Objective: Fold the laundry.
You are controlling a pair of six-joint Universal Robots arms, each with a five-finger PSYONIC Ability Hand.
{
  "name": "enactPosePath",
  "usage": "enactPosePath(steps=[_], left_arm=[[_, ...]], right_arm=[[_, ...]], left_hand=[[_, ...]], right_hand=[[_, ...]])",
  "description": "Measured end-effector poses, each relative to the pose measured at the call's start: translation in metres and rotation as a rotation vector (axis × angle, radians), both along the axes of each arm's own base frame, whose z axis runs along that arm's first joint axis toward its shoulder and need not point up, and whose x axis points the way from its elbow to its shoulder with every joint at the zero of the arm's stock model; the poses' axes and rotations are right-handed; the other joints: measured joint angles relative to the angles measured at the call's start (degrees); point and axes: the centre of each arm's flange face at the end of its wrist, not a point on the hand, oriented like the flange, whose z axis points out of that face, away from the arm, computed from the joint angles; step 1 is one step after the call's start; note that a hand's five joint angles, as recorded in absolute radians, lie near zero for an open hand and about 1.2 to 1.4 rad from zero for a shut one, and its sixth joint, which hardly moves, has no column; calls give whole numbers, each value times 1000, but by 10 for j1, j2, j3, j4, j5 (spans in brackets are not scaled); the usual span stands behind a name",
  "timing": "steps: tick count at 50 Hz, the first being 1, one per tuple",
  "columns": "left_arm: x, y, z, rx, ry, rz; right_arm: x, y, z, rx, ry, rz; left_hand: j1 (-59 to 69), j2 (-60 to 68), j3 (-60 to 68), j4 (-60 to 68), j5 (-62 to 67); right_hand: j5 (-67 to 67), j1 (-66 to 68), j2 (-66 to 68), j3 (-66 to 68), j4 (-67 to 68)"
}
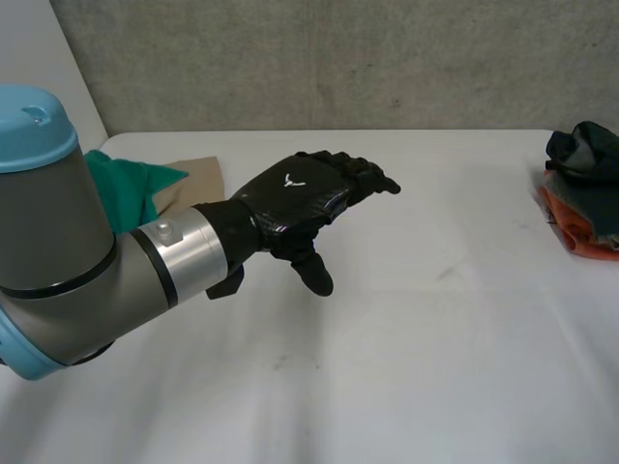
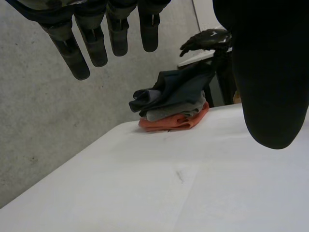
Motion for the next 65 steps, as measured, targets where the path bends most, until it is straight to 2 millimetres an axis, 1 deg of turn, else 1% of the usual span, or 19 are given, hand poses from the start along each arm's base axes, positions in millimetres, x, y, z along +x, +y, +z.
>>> enactPosePath(steps=[9,10,13,16,22,24,27,28,29,31,34,38,43,45,49,53,54,60,65], left_arm=[[3,0,6,-13,10,10],[4,-1,8,-17,12,13],[5,-2,10,-25,16,18],[7,-4,17,-45,26,41],[14,-15,29,-93,49,135],[23,-30,39,-145,75,255],[39,-51,49,-207,111,409],[44,-58,51,-223,120,451],[56,-72,56,-259,139,546],[71,-88,59,-293,153,645],[102,-120,55,-339,142,801],[142,-163,26,-352,32,918],[180,-203,-25,-334,-167,931],[202,-224,-68,-331,-333,891],[214,-237,-99,-346,-450,848],[219,-252,-130,-365,-533,801],[219,-254,-133,-365,-530,795],[204,-257,-116,-377,-438,794],[160,-227,-45,-409,-178,763]], right_arm=[[-69,26,16,116,-80,-353],[-92,29,29,121,-56,-492],[-102,29,40,107,-33,-560],[-111,21,77,-10,31,-686],[-64,3,136,-274,37,-616],[3,3,166,-420,-17,-421],[73,12,171,-464,-72,-183],[87,15,170,-462,-82,-131],[130,25,160,-435,-105,22],[159,34,150,-401,-116,128],[236,70,110,-257,-128,406],[286,109,60,-58,-100,572],[309,136,14,139,-13,602],[315,150,-13,246,85,576],[316,154,-24,284,139,550],[312,157,-37,321,200,494],[311,157,-38,323,203,487],[308,156,-40,320,197,471],[307,154,-36,301,188,463]], left_hand=[[0,0,0,0,0],[1,1,1,1,1],[2,1,1,1,2],[2,1,1,1,2],[2,2,1,2,2],[1,1,1,1,1],[-1,-2,-2,-1,-1],[-1,-2,-2,-1,-1],[-3,-6,-6,-5,-1],[-3,-6,-6,-5,-1],[-3,-6,-6,-5,-1],[-3,-6,-6,-5,-1],[-3,-6,-6,-5,-1],[-3,-6,-6,-5,-1],[-1,-3,-3,-3,0],[198,185,184,176,173],[344,329,325,331,320],[497,547,533,551,515],[497,547,533,552,515]], right_hand=[[0,0,0,0,0],[0,0,0,0,0],[0,0,0,0,0],[0,0,0,0,0],[0,0,0,0,0],[0,0,0,0,0],[0,0,0,0,0],[0,0,0,0,0],[0,0,0,0,0],[-2,0,0,0,0],[-3,0,0,0,0],[-3,0,0,0,0],[-3,0,0,0,0],[-3,0,0,0,0],[-3,0,0,0,0],[-3,0,0,0,0],[-3,0,0,0,0],[-3,0,0,0,0],[-3,0,0,0,0]])
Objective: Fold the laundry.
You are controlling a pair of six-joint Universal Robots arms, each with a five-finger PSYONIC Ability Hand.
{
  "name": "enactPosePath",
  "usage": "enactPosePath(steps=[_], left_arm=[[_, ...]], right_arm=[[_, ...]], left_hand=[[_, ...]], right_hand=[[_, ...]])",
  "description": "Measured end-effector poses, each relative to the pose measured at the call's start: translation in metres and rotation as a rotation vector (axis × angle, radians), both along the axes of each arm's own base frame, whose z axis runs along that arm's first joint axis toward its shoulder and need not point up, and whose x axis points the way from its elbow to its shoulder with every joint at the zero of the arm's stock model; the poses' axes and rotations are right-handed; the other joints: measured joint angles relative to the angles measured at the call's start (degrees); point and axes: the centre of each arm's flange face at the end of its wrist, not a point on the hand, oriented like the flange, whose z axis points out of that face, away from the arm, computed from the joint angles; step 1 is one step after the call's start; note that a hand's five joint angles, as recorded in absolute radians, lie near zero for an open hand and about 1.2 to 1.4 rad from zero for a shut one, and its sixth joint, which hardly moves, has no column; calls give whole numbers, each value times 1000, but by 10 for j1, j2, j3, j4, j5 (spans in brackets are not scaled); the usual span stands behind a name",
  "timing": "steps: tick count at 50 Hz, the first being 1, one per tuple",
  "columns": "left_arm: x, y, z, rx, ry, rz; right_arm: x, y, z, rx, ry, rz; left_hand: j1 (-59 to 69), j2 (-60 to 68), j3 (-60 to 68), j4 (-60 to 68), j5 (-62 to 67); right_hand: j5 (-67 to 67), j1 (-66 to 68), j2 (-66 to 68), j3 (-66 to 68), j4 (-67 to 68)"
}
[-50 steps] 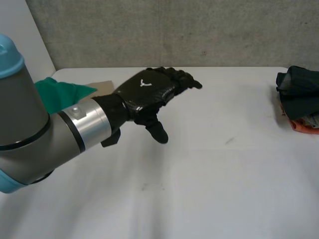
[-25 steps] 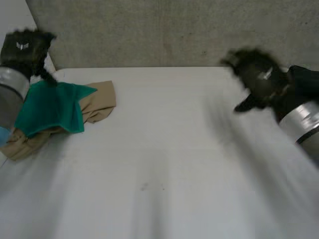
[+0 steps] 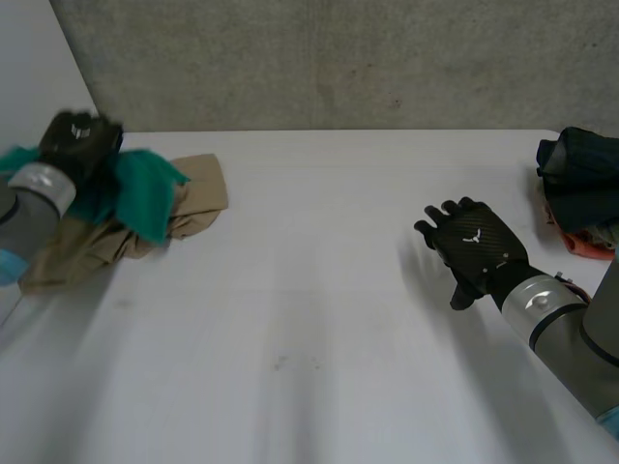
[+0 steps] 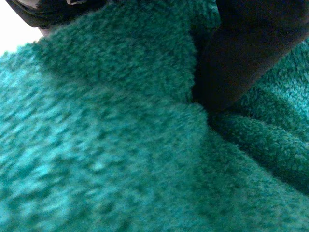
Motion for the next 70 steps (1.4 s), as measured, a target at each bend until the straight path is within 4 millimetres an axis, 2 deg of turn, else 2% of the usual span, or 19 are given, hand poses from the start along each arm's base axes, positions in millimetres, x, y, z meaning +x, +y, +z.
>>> enactPosePath(steps=[1,3,6,8,13,15,16,17,19,20,22,25,28,35,43,48,59,67,70], left_arm=[[-7,7,9,-12,30,-20],[-37,39,39,-39,137,-111],[-71,78,57,-33,224,-225],[-97,107,57,-1,259,-313],[-162,176,24,139,260,-528],[-185,199,2,200,232,-597],[-190,205,-4,214,223,-613],[-198,213,-14,233,207,-636],[-205,220,-23,249,188,-656],[-209,223,-28,255,177,-665],[-213,226,-31,253,164,-674],[-210,223,-22,224,165,-666],[-196,215,-6,190,175,-630],[-139,199,21,171,182,-469],[-93,197,17,239,169,-263],[-74,184,11,265,165,-147],[-65,173,-1,297,161,-97],[-63,180,10,265,171,-104],[-62,183,13,259,173,-105]], right_arm=[[0,-1,1,-4,-1,-3],[-2,-3,4,-17,-4,-16],[-5,-6,9,-31,-8,-37],[-8,-9,13,-41,-13,-59],[-15,-15,20,-52,-34,-111],[-17,-17,21,-50,-45,-126],[-17,-17,21,-49,-48,-130],[-18,-18,22,-46,-53,-135],[-18,-18,22,-43,-58,-140],[-18,-18,21,-40,-60,-141],[-18,-17,21,-35,-63,-142],[-18,-17,21,-32,-65,-141],[-17,-17,22,-26,-62,-138],[-11,-4,30,87,-39,-116],[20,32,46,309,-76,-7],[40,38,40,373,-88,38],[81,41,25,440,-127,107],[105,37,-8,536,-81,133],[110,35,-15,543,-69,139]], left_hand=[[0,1,5,3,0],[0,5,13,8,0],[0,7,19,8,0],[0,7,20,8,6],[-5,-4,15,1,4],[-159,-190,-173,-191,-161],[-159,-190,-173,-191,-161],[-340,-345,-326,-347,-317],[-380,-392,-361,-383,-353],[-510,-531,-509,-531,-493],[-516,-554,-537,-558,-516],[-516,-557,-540,-560,-516],[-516,-557,-540,-560,-516],[-516,-557,-540,-560,-516],[-516,-557,-540,-560,-516],[-514,-557,-540,-560,-516],[-514,-556,-540,-560,-516],[-514,-556,-540,-560,-516],[-514,-556,-539,-560,-516]], right_hand=[[0,0,0,0,0],[0,0,0,0,0],[0,0,0,0,0],[0,0,0,0,0],[0,0,0,0,0],[0,0,0,0,0],[0,0,0,0,0],[0,0,0,0,0],[0,0,0,0,0],[0,0,0,0,0],[0,0,0,0,0],[0,0,0,0,0],[0,0,0,0,0],[0,0,0,0,0],[0,0,0,0,0],[0,0,0,0,0],[0,0,0,0,0],[1,2,2,3,1],[71,73,89,92,73]])
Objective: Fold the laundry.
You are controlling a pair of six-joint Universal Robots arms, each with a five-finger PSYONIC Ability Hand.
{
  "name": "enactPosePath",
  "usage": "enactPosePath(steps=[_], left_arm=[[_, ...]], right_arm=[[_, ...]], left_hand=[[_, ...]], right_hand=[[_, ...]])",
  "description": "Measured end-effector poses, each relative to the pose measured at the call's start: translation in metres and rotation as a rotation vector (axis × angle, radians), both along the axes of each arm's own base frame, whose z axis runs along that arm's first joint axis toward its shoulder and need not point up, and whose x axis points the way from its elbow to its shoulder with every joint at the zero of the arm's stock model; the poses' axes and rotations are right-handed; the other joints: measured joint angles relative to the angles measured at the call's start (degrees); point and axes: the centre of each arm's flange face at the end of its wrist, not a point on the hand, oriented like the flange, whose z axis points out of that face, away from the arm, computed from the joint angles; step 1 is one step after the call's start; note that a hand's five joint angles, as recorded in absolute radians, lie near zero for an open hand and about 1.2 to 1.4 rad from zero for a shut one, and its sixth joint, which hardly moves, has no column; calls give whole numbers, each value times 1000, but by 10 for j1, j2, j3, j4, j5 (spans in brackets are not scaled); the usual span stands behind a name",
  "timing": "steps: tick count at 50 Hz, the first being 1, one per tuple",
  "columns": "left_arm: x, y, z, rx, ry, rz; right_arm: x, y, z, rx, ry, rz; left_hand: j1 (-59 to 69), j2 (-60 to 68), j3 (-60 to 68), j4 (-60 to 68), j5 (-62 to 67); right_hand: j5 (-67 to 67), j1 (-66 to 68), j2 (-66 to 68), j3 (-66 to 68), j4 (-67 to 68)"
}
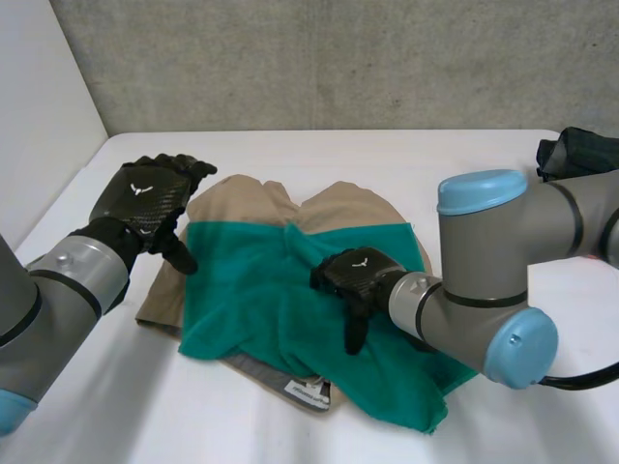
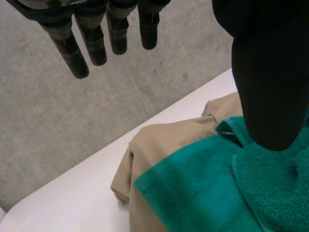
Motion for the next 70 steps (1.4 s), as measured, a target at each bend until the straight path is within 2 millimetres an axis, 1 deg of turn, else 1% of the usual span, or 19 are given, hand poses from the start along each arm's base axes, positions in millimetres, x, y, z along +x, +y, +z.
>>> enactPosePath(steps=[1,2,5,10,15,16,19,25,28,32,33,35,40,50,53,57,62,66,70], left_arm=[[0,1,1,-3,1,0],[1,2,2,-5,2,0],[1,4,3,-10,3,0],[2,5,9,-29,9,0],[4,4,25,-80,24,9],[5,4,26,-83,25,10],[10,1,39,-125,39,30],[19,-3,51,-165,53,59],[20,-3,51,-165,54,65],[20,-3,47,-150,52,64],[19,-2,44,-140,50,61],[18,-1,41,-130,48,57],[14,4,33,-101,42,38],[-1,13,18,-51,32,-29],[-3,14,16,-45,32,-36],[-3,14,16,-44,32,-35],[-1,14,18,-51,34,-31],[0,13,21,-60,36,-26],[3,11,25,-75,39,-14]], right_arm=[[2,-2,-2,-4,3,4],[4,-3,-2,-10,2,5],[6,-6,7,-40,-16,6],[8,-12,51,-168,-107,-3],[-5,-13,136,-407,-264,-38],[-6,-13,140,-419,-271,-41],[-28,-12,190,-550,-338,-89],[-65,-11,237,-666,-367,-174],[-77,-15,230,-630,-329,-199],[-76,-19,190,-462,-237,-181],[-70,-18,166,-369,-190,-158],[-62,-15,141,-282,-145,-124],[-35,-3,81,-112,-53,-26],[12,-13,17,-134,-61,50],[23,-20,0,-154,-55,43],[26,-26,8,-203,-63,11],[17,-31,60,-310,-127,-36],[-5,-37,106,-407,-180,-93],[-54,-50,156,-524,-185,-209]], left_hand=[[0,0,0,0,0],[0,0,0,0,0],[0,0,0,0,0],[0,0,0,0,0],[0,0,0,0,0],[0,0,0,0,0],[0,0,0,0,0],[0,-1,0,0,0],[0,-1,0,0,0],[0,-1,0,0,0],[0,-1,0,0,0],[0,-1,0,0,0],[0,-1,0,0,0],[0,-1,0,0,0],[0,-1,0,0,0],[0,-1,0,0,0],[0,-1,0,0,0],[0,-1,0,0,0],[0,-1,0,0,0]], right_hand=[[131,146,149,134,140],[131,146,149,134,140],[427,371,439,425,441],[457,376,460,462,471],[462,385,460,462,472],[462,385,460,462,472],[463,385,460,462,472],[463,385,460,462,472],[410,327,403,405,414],[47,12,28,37,46],[-29,-47,-52,-43,-36],[-60,-69,-83,-82,-69],[-68,-73,-91,-94,-74],[-67,-71,-88,-90,-72],[156,170,167,161,160],[436,379,453,446,453],[453,380,461,462,472],[453,380,461,462,472],[453,380,461,462,472]])
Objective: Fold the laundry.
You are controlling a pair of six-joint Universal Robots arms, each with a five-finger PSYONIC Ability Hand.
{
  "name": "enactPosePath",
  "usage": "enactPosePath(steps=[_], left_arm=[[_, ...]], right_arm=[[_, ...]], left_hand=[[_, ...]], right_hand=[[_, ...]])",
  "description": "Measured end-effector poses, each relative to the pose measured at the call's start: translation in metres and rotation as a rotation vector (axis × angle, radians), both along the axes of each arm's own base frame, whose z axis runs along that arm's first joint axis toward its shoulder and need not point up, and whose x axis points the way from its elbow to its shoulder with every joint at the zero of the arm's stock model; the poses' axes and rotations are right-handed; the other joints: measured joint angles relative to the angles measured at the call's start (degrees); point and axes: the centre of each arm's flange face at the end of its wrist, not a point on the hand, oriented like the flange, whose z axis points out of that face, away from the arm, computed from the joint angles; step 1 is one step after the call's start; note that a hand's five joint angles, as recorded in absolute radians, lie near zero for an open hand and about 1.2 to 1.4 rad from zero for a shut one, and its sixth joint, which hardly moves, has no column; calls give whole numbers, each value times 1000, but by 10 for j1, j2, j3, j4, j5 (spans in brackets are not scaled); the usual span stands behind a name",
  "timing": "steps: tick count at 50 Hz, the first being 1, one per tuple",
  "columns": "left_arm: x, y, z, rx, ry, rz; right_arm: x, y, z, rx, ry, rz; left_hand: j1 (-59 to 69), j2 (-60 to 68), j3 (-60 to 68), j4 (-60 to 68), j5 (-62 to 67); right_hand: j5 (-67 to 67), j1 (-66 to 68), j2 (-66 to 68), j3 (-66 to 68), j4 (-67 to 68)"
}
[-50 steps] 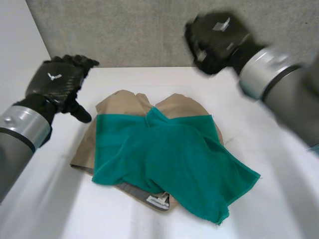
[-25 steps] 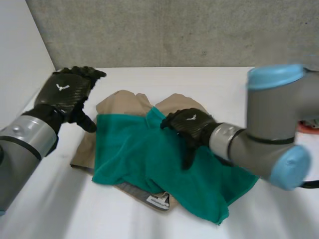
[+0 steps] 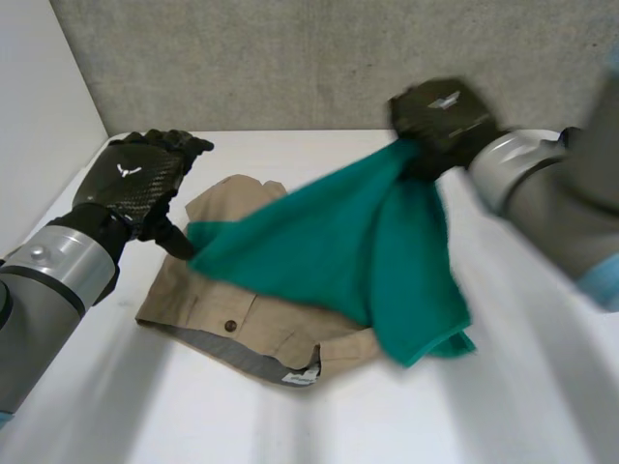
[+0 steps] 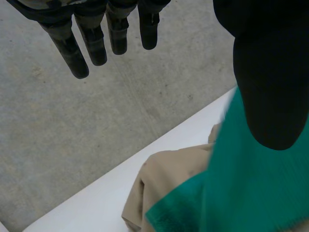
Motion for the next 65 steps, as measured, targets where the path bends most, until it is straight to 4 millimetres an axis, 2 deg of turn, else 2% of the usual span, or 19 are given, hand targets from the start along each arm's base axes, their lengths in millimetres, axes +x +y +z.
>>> enactPosePath(steps=[2,3,4,8,11,14,18,25,32,43,47,49,50,51,55,56,62,64,65], left_arm=[[1,-1,1,-4,1,5],[1,-1,1,-4,1,5],[2,-1,1,-4,0,7],[0,2,-3,10,-6,-6],[-5,7,-10,35,-16,-39],[-14,15,-20,73,-29,-92],[-30,32,-35,126,-50,-185],[-69,85,-70,246,-121,-411],[-88,100,-101,329,-179,-482],[-109,79,-122,307,-237,-427],[-116,71,-130,289,-266,-405],[-120,69,-135,288,-278,-404],[-121,69,-135,289,-279,-404],[-123,69,-138,290,-283,-405],[-125,68,-141,297,-288,-408],[-125,68,-142,299,-288,-408],[-124,58,-133,281,-270,-381],[-117,36,-116,235,-240,-312],[-109,16,-101,192,-213,-246]], right_arm=[[-27,-7,15,-36,17,-71],[-27,-7,15,-36,17,-71],[-51,-12,26,-64,38,-138],[-95,-20,41,-111,75,-268],[-116,-22,50,-143,77,-335],[-126,-23,55,-162,58,-365],[-128,-23,52,-156,35,-364],[-122,-20,29,-81,20,-311],[-117,-16,11,-21,29,-274],[-110,-10,-14,53,48,-247],[-109,-8,-22,67,53,-243],[-109,-7,-26,68,55,-243],[-109,-7,-26,68,56,-242],[-108,-7,-28,68,57,-242],[-108,-6,-31,67,58,-241],[-108,-6,-31,66,59,-240],[-105,-5,-31,60,59,-229],[-102,-4,-30,57,59,-219],[-99,-3,-30,55,60,-211]], left_hand=[[0,0,0,0,0],[0,0,0,0,0],[0,0,0,0,0],[0,0,0,0,0],[0,0,0,0,0],[0,1,0,1,0],[0,1,1,2,0],[0,1,1,2,0],[18,16,12,16,2],[151,139,135,139,130],[260,243,235,240,227],[378,351,346,351,336],[378,351,346,351,336],[489,465,459,460,442],[500,471,465,472,453],[551,561,553,563,527],[551,567,561,569,527],[551,567,561,569,527],[551,568,561,570,527]], right_hand=[[0,0,0,0,0],[0,0,0,0,0],[0,0,0,0,0],[0,0,0,0,0],[0,0,0,0,0],[0,0,0,0,0],[0,0,0,0,0],[0,0,0,0,0],[0,0,0,0,0],[0,0,0,0,0],[0,0,0,0,0],[0,0,0,0,0],[0,0,0,0,0],[0,0,0,0,0],[0,0,0,0,0],[0,0,0,0,0],[0,0,0,0,0],[0,0,0,0,0],[0,0,0,0,0]])
